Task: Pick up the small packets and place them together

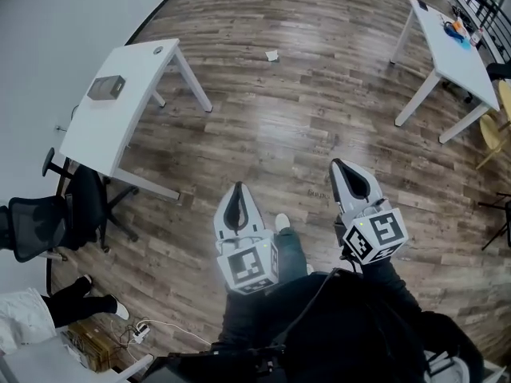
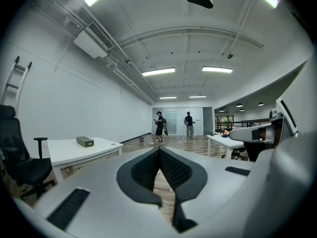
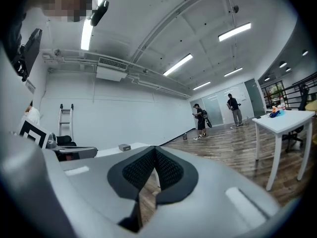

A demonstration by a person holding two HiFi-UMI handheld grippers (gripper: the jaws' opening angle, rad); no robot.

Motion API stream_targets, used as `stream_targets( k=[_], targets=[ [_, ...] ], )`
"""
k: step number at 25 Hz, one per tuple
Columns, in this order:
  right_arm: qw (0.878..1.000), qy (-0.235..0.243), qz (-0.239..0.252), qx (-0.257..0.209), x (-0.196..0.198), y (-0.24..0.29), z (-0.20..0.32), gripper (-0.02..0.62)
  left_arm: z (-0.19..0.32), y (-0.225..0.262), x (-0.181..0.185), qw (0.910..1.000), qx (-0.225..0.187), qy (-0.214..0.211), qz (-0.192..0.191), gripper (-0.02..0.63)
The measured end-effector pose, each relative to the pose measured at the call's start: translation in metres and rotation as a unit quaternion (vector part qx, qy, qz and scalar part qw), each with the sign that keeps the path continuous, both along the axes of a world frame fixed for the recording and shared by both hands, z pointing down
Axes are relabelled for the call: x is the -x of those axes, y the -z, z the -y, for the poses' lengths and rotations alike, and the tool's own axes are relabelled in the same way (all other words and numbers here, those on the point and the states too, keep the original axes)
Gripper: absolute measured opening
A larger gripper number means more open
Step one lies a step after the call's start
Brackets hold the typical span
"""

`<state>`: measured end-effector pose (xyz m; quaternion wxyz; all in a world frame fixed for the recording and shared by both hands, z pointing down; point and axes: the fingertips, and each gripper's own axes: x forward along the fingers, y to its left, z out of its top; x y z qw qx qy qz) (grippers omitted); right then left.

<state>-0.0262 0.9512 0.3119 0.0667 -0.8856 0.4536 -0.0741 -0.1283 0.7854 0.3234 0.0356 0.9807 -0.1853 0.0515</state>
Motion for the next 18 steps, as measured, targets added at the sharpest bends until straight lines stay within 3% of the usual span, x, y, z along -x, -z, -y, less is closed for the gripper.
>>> stream_targets(
  k=[8, 12, 18],
  targets=[
    [1.0, 0.025, -0.009, -0.015, -0.105, 0.019, 0.112, 0.002, 0.106, 0.021, -0.096, 0.9995, -0.01, 0.02, -0.024, -0.002],
    [0.999, 0.036, -0.011, -0.018, -0.141, 0.02, 0.16, 0.002, 0.165, 0.026, -0.119, 0.9973, -0.004, 0.065, -0.034, -0.002],
    [0.997, 0.074, -0.005, 0.001, -0.182, 0.005, 0.223, 0.002, 0.219, 0.008, -0.146, 0.9925, 0.015, 0.12, -0.022, -0.002]
  ],
)
